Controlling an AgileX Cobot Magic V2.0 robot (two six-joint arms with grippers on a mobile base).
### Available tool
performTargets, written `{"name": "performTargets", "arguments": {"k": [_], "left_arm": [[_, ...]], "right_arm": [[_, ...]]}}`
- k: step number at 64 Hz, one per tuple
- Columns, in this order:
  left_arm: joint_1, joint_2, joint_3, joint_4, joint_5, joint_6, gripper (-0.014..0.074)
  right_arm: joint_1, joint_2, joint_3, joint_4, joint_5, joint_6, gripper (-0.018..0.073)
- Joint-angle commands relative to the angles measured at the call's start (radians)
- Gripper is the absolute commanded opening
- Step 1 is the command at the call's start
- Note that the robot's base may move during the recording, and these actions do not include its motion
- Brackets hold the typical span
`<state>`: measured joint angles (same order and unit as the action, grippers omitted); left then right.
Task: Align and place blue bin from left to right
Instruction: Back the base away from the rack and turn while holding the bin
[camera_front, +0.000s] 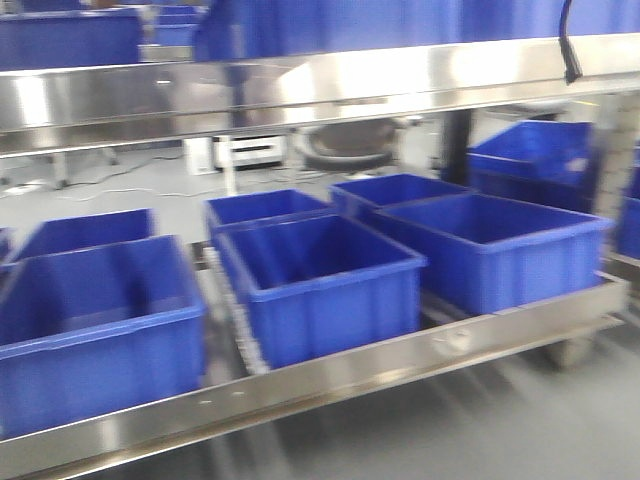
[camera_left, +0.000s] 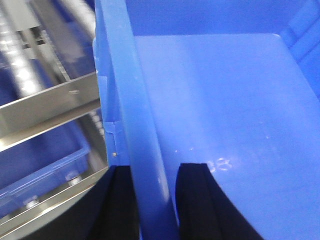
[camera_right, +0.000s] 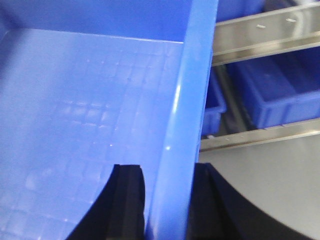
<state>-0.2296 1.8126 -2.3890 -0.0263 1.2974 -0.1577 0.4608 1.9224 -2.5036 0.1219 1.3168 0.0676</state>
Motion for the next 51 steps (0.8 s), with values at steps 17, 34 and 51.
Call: {"name": "performTargets", "arguments": {"k": [17, 34, 51], "left_arm": [[-0.005, -0.019, -0.016, -0.028, -0.076, 0.016, -0.0111], [-0.005, -0.019, -0.016, -0.028, -0.076, 0.016, -0.0111], [-0.005, -0.019, -0.016, -0.028, -0.076, 0.016, -0.0111]], "right_arm": [[0.001, -0.024, -0.017, 0.031, -0.096, -0.027, -0.0153], [0.001, -0.024, -0.017, 0.031, -0.096, -0.027, -0.0153], [0.001, -0.024, -0.017, 0.031, -0.096, -0.027, -0.0153]]}}
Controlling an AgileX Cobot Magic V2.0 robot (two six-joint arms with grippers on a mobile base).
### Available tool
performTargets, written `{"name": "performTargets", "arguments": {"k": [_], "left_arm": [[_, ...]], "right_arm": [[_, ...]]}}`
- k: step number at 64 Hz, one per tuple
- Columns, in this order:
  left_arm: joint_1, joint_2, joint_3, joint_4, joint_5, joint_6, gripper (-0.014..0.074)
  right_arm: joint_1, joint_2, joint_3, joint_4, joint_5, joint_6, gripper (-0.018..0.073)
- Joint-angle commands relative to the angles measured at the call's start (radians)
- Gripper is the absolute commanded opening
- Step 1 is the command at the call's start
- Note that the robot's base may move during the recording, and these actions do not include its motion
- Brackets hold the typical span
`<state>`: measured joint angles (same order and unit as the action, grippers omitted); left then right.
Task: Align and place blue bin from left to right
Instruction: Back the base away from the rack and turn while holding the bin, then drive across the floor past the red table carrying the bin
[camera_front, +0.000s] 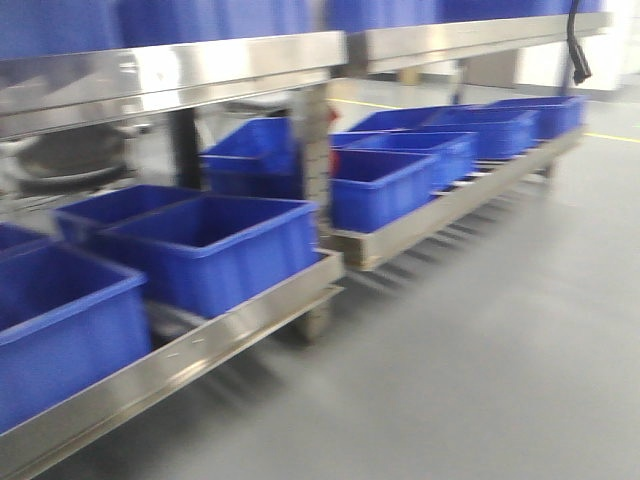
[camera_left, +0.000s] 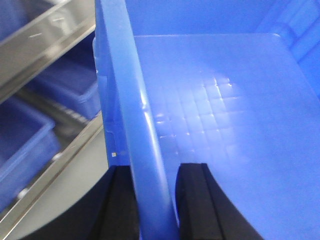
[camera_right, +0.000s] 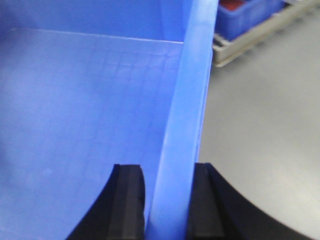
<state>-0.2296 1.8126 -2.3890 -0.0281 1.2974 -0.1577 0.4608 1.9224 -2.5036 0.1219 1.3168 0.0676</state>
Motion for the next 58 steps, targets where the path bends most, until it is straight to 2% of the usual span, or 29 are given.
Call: {"name": "performTargets", "arguments": {"k": [1, 58], "left_arm": [[-0.005, -0.019, -0.016, -0.026, -0.076, 0.016, -0.0111], [-0.005, -0.019, -0.016, -0.026, -0.076, 0.016, -0.0111]], "right_arm": [[0.001, -0.024, -0.017, 0.031, -0.096, -0.027, -0.0153], [0.001, -0.024, -0.017, 0.031, -0.096, -0.027, -0.0153]]}}
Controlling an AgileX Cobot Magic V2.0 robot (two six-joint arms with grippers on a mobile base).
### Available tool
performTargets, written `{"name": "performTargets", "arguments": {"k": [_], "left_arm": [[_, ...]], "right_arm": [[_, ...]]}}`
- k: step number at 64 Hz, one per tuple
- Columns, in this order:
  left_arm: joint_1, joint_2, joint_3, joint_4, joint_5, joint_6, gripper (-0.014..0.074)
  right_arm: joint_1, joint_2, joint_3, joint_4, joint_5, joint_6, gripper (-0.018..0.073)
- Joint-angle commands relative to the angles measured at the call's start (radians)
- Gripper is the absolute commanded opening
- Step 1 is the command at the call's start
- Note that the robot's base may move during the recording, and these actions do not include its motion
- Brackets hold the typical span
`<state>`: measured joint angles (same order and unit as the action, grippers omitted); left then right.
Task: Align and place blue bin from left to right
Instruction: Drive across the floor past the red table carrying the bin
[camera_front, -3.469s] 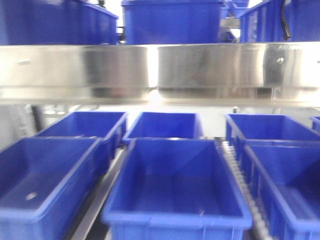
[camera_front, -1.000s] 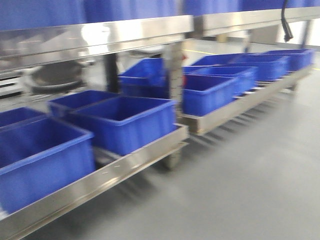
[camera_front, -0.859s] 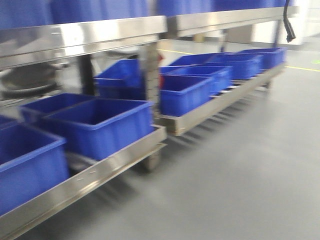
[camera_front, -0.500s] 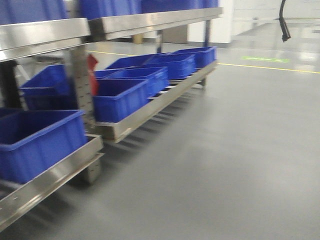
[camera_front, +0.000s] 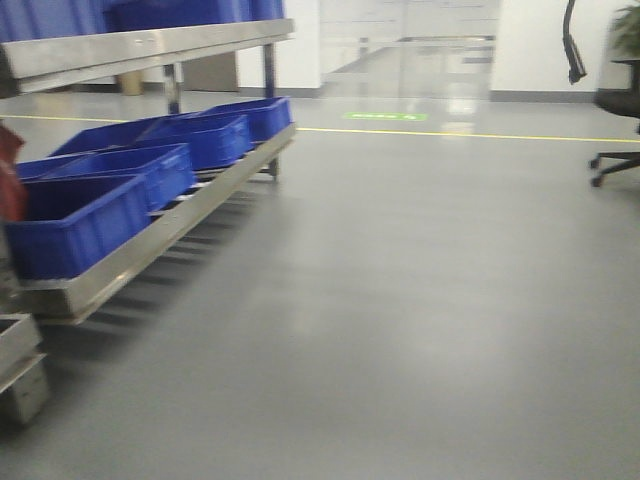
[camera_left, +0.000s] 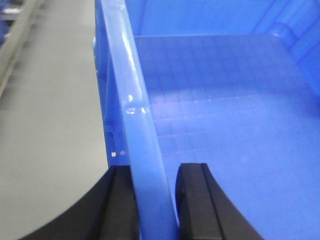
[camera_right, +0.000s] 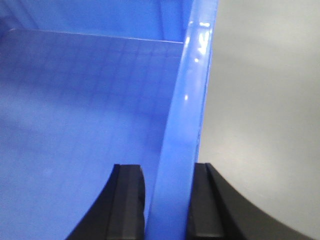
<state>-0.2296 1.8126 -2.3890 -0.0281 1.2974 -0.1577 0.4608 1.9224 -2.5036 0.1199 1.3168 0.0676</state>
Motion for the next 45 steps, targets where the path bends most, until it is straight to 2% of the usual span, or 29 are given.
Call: {"name": "performTargets", "arguments": {"k": [1, 45], "left_arm": [[-0.005, -0.019, -0.016, -0.026, -0.076, 0.016, -0.0111], [-0.005, -0.019, -0.016, -0.026, -0.076, 0.016, -0.0111]], "right_arm": [[0.001, -0.024, -0.017, 0.033, -0.096, -0.027, -0.0153], [0.001, -0.024, -0.017, 0.033, -0.096, -0.027, -0.0153]]}}
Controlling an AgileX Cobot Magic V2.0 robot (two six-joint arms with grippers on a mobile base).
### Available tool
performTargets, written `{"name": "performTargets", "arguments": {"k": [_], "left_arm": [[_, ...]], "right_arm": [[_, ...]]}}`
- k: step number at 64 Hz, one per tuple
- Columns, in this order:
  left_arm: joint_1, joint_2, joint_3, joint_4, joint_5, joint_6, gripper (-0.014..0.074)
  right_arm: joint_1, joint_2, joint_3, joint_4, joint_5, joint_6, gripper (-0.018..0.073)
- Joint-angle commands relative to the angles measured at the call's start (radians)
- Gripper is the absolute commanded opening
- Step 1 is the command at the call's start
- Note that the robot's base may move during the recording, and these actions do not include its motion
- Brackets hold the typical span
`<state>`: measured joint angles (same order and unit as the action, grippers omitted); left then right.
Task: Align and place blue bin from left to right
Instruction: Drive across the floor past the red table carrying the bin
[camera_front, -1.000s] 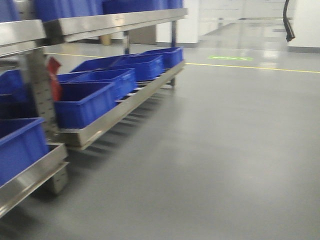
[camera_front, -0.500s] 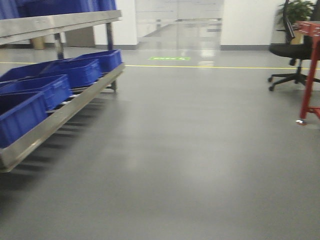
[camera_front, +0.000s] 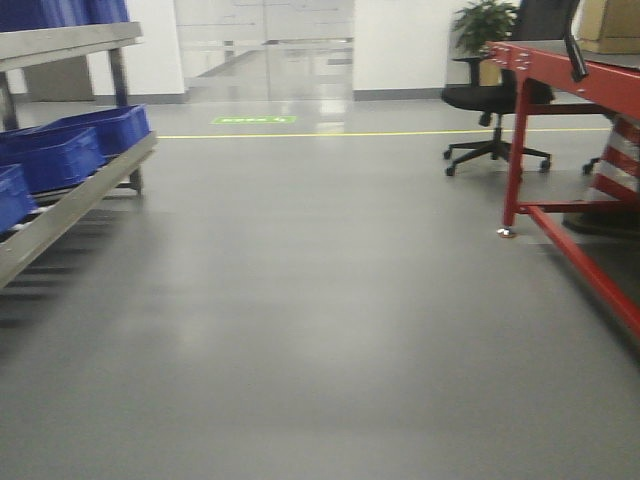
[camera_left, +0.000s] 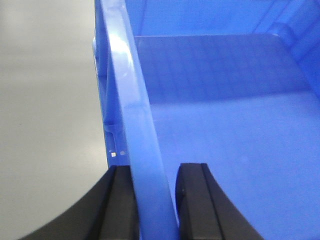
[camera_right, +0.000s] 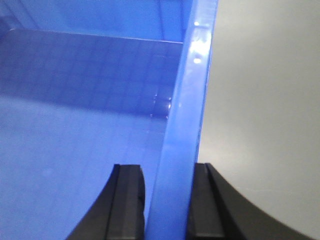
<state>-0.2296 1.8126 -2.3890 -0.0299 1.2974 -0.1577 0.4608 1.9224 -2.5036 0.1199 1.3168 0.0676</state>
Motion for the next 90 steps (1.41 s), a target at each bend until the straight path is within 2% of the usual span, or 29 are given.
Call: {"name": "performTargets", "arguments": {"k": [1, 90], "left_arm": [[-0.005, -0.019, -0.016, -0.025, -0.076, 0.016, -0.0111], [-0.005, -0.019, -0.016, -0.025, -0.076, 0.016, -0.0111]], "right_arm": [[0.001, -0.024, -0.017, 0.033, -0.096, -0.027, -0.0153], [0.001, -0.024, -0.017, 0.033, -0.096, -0.027, -0.0153]]}}
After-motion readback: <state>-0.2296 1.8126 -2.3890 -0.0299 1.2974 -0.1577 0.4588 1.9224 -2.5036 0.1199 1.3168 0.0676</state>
